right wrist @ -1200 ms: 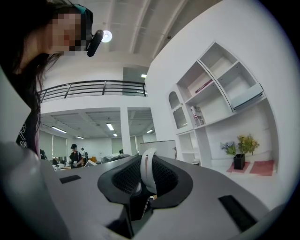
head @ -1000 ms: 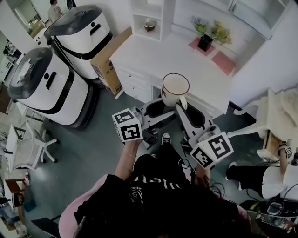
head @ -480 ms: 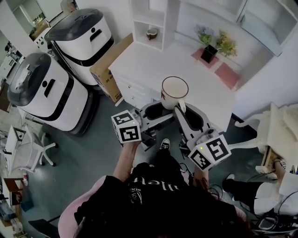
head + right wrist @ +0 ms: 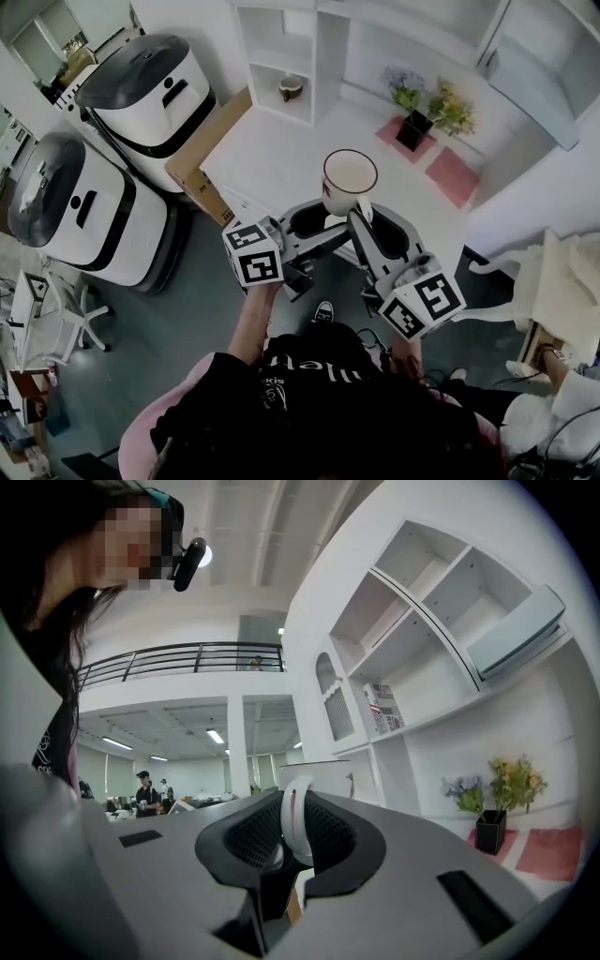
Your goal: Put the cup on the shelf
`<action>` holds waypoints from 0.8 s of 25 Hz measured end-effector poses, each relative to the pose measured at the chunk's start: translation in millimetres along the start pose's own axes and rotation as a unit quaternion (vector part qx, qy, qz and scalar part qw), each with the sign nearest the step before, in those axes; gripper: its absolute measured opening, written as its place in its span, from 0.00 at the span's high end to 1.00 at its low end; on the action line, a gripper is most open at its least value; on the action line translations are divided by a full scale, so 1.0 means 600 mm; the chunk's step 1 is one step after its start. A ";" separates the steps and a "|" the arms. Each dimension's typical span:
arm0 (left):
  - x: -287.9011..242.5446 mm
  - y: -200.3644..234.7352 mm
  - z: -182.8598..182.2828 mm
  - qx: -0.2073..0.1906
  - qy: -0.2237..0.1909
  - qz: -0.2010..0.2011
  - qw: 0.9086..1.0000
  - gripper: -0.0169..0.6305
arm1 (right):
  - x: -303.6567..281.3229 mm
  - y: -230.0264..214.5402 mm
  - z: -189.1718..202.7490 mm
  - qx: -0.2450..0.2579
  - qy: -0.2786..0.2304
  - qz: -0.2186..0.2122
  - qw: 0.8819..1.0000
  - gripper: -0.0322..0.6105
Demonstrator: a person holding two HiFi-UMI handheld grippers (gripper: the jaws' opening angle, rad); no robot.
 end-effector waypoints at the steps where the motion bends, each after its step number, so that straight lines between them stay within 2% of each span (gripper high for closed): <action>1: -0.013 0.010 -0.001 0.000 0.001 0.000 1.000 0.52 | -0.006 -0.015 -0.001 0.000 0.000 0.000 1.000 0.81; 9: -0.089 0.073 -0.004 -0.006 0.007 -0.007 1.000 0.52 | -0.040 -0.110 -0.005 -0.008 -0.009 0.000 1.000 0.81; 20: -0.121 0.124 -0.021 -0.002 0.020 -0.008 1.000 0.52 | -0.082 -0.156 0.002 -0.013 -0.010 0.008 1.000 0.81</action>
Point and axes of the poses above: the fingertips, and each gripper's own axes: x backward along the fingers, y to its left, z out of its underside, the point moved 1 cm from there along x, backward along the fingers, and after that the axes turned 12 degrees about -y, right-handed, at the moved point
